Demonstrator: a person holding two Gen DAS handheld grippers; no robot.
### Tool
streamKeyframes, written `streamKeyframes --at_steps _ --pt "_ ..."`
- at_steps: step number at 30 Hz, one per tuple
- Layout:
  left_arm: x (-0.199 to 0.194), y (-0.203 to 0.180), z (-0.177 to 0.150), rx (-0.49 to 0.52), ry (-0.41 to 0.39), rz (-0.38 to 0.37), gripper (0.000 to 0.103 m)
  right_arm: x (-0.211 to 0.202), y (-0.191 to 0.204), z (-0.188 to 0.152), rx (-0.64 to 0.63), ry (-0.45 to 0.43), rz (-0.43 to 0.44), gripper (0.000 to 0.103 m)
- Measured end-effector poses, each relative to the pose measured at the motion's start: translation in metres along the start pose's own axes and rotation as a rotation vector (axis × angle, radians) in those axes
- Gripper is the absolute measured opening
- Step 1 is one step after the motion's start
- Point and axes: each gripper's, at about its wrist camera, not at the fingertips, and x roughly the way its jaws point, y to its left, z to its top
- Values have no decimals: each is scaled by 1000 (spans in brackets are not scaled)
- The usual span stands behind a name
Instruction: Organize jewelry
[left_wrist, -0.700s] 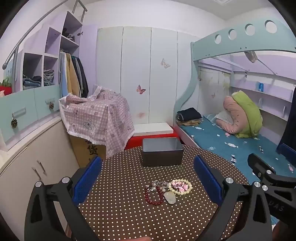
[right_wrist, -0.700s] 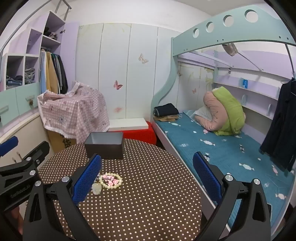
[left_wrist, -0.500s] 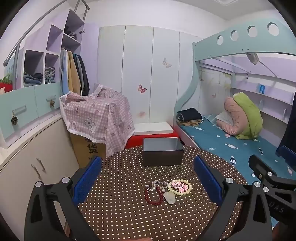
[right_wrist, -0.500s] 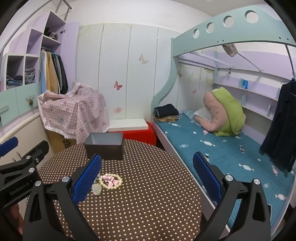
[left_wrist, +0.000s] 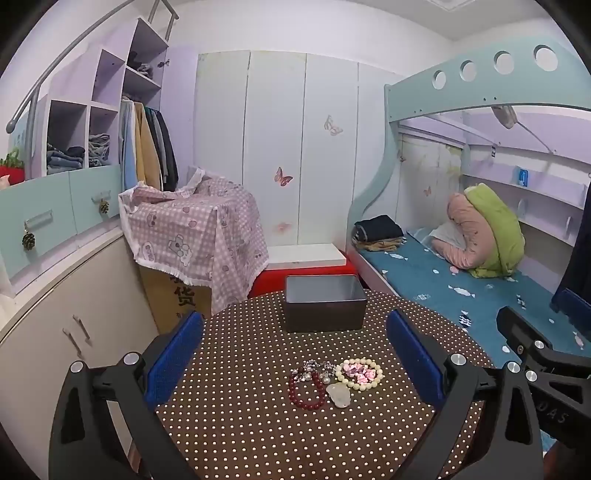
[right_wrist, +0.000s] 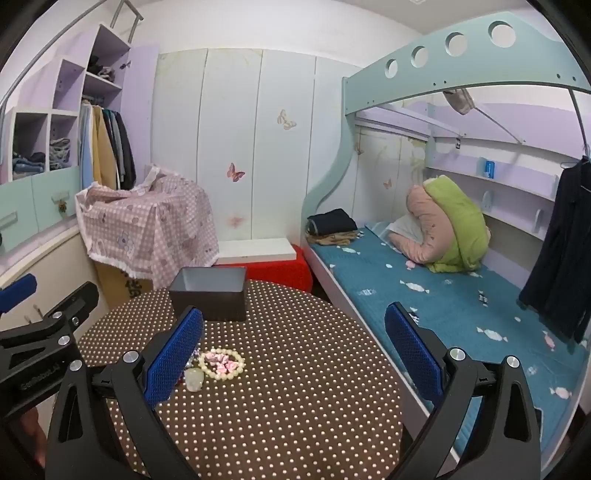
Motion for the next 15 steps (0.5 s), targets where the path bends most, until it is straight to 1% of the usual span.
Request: streamKeyframes --at_steps 10,15 --pt "-7 0 -1 1 -25 -1 96 -8 -8 2 8 -29 16 96" --pt "-13 0 0 -4 -44 2 96 -11 -6 3 3 -41 21 96"
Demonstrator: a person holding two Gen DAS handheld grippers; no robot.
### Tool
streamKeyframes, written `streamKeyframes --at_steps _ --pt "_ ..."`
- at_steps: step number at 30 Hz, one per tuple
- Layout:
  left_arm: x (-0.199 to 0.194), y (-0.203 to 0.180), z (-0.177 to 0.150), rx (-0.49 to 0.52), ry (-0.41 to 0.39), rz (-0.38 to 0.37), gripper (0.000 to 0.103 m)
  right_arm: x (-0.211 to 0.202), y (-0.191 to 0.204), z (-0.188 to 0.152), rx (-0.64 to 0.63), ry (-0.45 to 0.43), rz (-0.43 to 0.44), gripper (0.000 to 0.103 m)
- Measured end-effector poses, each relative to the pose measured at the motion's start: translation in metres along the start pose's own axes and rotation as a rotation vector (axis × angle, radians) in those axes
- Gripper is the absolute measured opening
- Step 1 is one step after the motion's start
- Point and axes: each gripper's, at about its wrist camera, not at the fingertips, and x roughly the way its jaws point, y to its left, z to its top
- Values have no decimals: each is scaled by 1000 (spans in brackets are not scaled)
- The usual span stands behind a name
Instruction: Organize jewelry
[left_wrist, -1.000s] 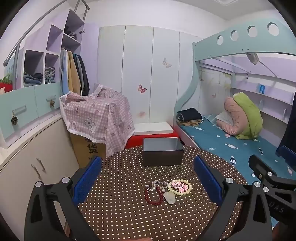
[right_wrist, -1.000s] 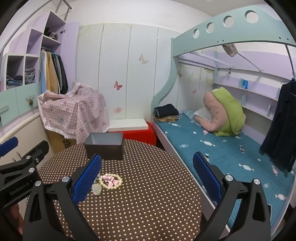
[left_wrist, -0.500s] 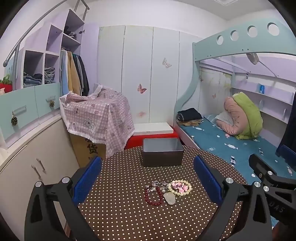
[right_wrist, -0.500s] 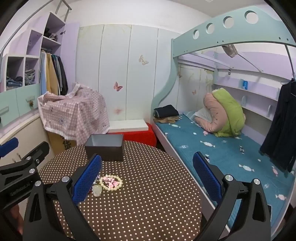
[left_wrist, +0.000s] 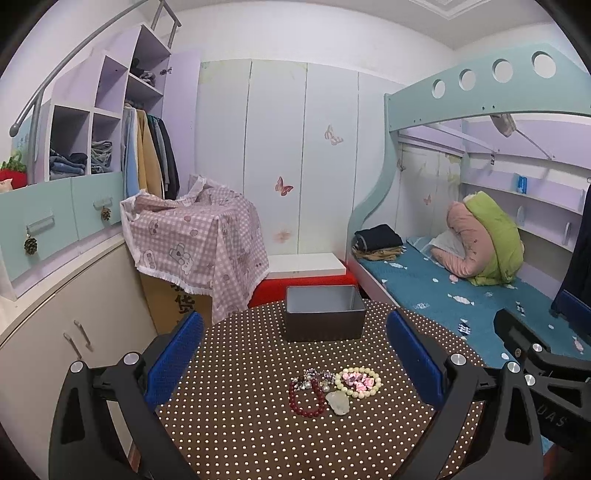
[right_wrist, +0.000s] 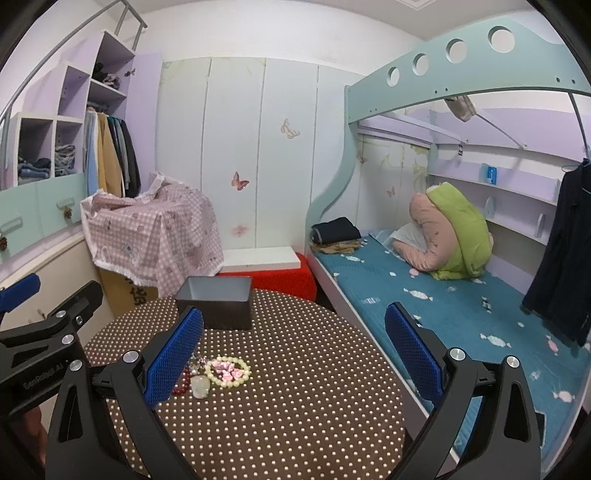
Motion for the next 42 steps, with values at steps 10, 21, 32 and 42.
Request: streamKeyframes --at_steps 10,21,32,42 --pt "-5 -1 8 3 -26 -6 96 -6 1 5 2 -29 6 96" --pt "-6 -1 9 3 -26 -8 96 -7 5 4 1 -30 5 96" --pt "-6 -1 9 2 -25 -8 96 -7 6 4 0 -29 5 96" --pt "-6 0 9 2 -26 -7 96 -7 7 4 0 -29 6 96"
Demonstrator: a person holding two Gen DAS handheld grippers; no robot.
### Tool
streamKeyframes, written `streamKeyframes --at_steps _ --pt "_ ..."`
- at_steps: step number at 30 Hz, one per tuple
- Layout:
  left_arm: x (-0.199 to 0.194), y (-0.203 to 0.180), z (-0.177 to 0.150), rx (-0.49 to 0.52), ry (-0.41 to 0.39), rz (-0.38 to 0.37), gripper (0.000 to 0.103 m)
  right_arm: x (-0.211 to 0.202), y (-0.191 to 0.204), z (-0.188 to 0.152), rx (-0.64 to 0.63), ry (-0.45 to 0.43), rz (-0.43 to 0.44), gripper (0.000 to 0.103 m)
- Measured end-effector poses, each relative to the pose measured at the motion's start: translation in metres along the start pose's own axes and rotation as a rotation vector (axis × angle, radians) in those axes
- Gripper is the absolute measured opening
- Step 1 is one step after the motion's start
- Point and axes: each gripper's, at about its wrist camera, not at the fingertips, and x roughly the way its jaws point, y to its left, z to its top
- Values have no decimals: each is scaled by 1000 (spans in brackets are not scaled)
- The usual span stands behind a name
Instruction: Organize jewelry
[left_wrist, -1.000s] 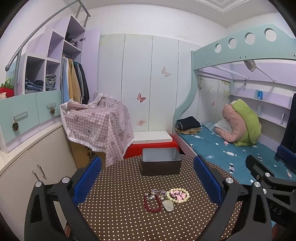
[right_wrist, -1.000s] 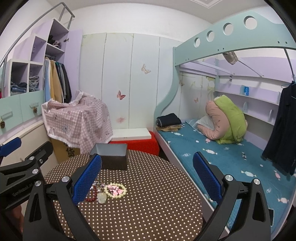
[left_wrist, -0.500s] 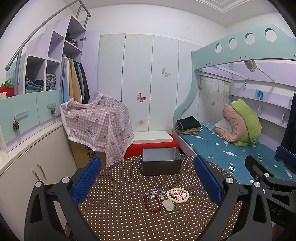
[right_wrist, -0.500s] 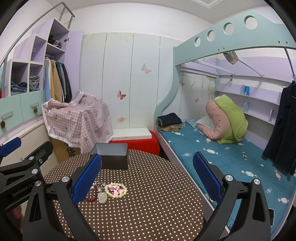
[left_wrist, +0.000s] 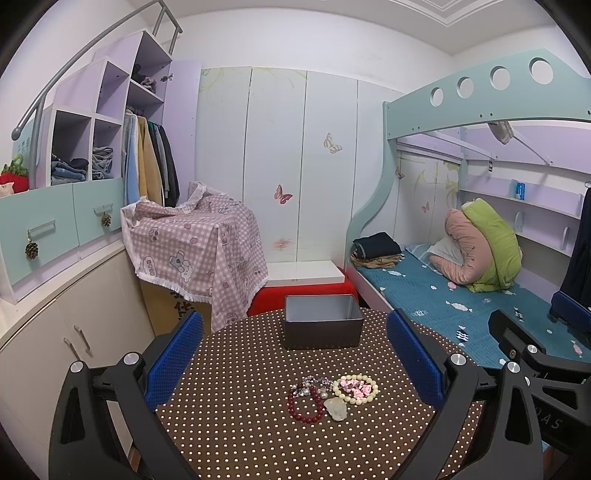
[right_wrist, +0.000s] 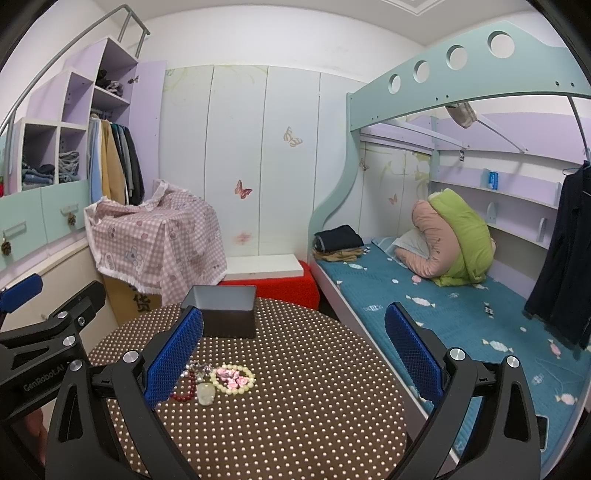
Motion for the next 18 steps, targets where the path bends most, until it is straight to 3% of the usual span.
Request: streamKeyframes --at_steps 18 --pt "-1 0 -1 2 3 3 96 0 4 -1 0 -4 1 96"
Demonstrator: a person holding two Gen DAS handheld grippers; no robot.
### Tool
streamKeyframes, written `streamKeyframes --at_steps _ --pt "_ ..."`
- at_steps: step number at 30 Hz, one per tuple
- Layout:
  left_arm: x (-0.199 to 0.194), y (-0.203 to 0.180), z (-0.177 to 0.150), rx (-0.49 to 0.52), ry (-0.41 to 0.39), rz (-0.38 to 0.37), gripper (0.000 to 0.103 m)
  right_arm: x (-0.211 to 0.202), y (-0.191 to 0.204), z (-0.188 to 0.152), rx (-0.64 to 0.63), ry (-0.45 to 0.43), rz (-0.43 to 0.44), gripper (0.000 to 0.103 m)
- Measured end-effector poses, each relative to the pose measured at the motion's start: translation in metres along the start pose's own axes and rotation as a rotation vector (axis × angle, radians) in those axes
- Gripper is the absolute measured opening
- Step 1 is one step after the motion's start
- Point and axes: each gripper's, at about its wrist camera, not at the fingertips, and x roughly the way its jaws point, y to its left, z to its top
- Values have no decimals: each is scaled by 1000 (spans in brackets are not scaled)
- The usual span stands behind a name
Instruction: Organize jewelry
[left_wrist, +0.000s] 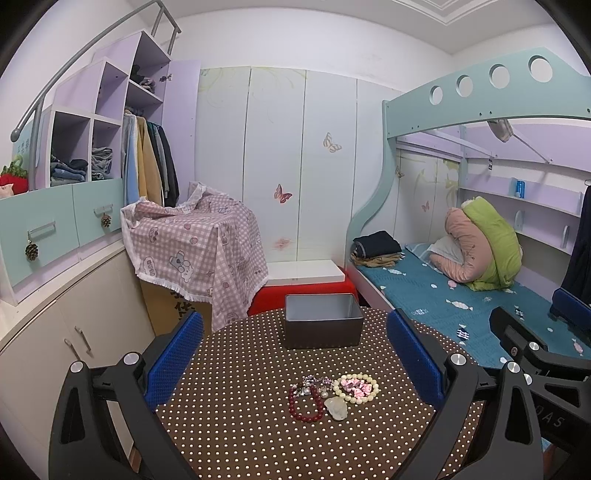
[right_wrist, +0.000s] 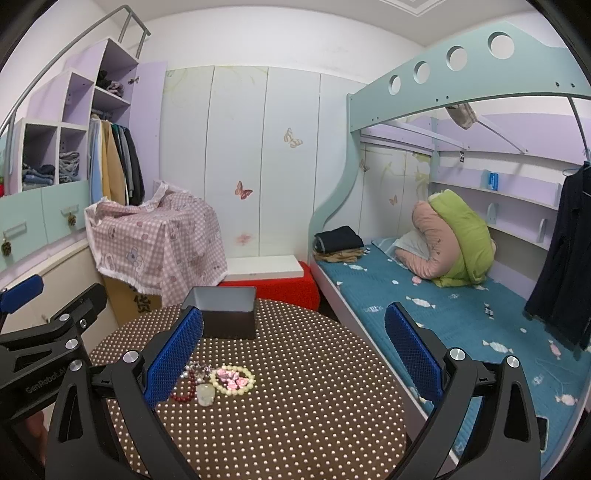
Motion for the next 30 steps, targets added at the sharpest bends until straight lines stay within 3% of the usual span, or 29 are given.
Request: streamKeyframes --at_steps 30 --pt "28 3 -4 5 48 22 96 31 3 -4 -3 45 9 96"
